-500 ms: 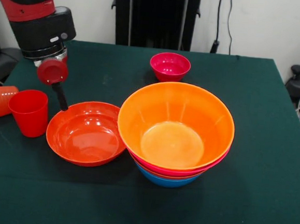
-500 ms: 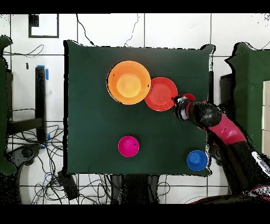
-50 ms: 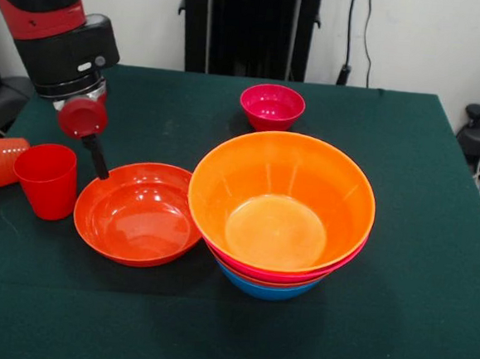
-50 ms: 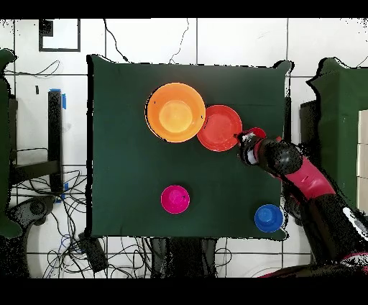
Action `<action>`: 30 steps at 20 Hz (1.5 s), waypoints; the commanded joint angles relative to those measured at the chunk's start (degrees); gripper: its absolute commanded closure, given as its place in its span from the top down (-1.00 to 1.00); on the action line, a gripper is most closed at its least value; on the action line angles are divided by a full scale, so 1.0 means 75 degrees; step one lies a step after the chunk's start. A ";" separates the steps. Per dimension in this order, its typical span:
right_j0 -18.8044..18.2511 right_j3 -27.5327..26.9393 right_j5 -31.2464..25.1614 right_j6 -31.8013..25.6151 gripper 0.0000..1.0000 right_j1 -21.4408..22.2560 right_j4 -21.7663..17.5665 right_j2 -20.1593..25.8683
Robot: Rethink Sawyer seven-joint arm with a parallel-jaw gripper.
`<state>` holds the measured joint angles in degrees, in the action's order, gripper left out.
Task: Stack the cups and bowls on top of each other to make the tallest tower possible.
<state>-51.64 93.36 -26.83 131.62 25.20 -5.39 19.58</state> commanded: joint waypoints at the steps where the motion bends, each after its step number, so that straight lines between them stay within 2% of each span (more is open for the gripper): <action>1: 0.0093 -0.0427 0.0333 -0.0407 1.00 -0.0732 -0.0191 0.0608; 12: 0.0043 -0.0634 0.0443 -0.0492 1.00 -0.1190 -0.0262 0.0766; 17: -0.0043 -0.0933 0.0255 -0.0978 1.00 -0.1414 -0.0489 0.0951; 18: -0.0050 -0.1008 0.0159 -0.1078 -1.00 -0.1436 -0.0579 0.0984; 24: 0.0052 -0.1125 0.0335 -0.0749 -1.00 -0.1338 -0.0624 0.0805; 30: 0.0020 -0.0901 0.0406 -0.0590 -1.00 -0.1155 -0.0628 0.0739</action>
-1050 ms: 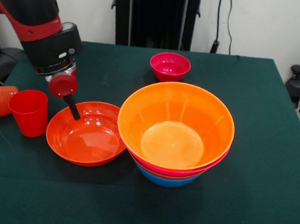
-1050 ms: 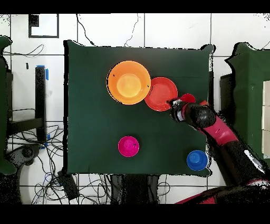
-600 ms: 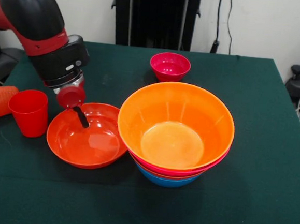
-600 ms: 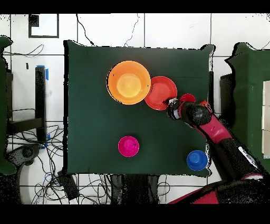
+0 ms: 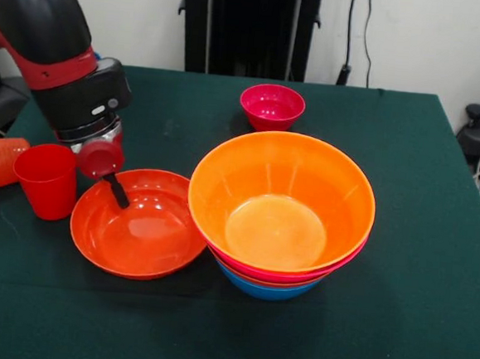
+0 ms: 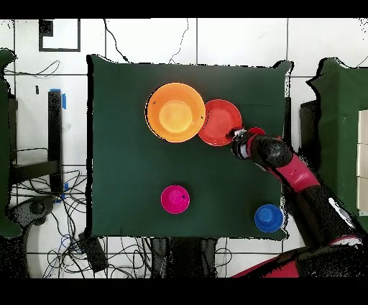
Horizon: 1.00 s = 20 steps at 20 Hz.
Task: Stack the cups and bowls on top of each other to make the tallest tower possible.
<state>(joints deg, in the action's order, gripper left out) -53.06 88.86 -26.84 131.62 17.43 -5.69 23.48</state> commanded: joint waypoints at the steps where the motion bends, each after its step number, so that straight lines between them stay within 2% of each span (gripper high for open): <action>1: 0.0209 -0.0288 0.0403 -0.0583 -1.00 -0.0074 -0.0590 0.0213; 4: 0.0195 -0.0252 0.0359 -0.0595 -1.00 0.0094 -0.0599 0.0206; 12: 0.0092 0.0605 0.0219 -0.0268 -1.00 0.1342 -0.0605 -0.0014; 20: 0.0030 0.1171 0.0299 -0.0003 -1.00 0.1922 -0.0504 -0.0049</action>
<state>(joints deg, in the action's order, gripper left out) -53.35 92.59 -26.85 131.62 28.93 -6.68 23.34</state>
